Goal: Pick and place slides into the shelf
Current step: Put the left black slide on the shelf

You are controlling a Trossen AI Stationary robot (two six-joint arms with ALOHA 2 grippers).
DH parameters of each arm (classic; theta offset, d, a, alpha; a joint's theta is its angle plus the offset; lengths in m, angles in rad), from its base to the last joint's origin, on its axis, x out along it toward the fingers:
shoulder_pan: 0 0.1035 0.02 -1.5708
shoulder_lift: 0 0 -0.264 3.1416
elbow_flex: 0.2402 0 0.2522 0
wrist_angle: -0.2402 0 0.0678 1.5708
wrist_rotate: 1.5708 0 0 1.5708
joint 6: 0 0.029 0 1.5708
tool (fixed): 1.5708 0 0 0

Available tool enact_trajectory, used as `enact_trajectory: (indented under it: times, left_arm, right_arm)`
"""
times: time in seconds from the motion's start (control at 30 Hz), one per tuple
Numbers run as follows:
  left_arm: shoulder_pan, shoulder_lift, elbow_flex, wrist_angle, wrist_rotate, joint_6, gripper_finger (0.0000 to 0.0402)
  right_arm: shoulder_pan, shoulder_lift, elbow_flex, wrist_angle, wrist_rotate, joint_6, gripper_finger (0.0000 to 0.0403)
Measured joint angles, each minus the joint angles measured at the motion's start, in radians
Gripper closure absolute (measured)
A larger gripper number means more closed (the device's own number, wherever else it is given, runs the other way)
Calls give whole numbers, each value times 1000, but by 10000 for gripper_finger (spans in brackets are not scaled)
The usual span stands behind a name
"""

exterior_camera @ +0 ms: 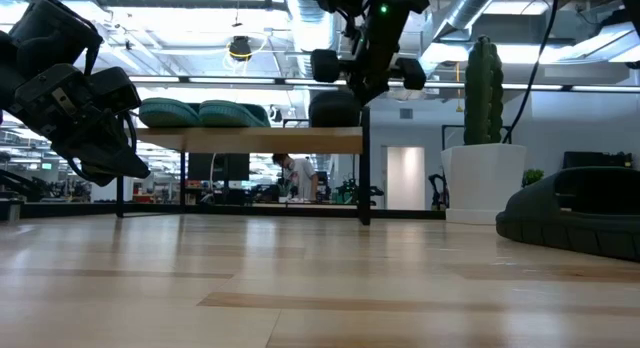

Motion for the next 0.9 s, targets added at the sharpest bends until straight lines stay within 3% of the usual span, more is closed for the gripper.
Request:
enact_trajectory:
  times: [0.9]
  left_arm:
    - [0, 0, 0, 0, 0, 0, 401]
  right_arm:
    - [8, 0, 19, -56, -18, 10, 403]
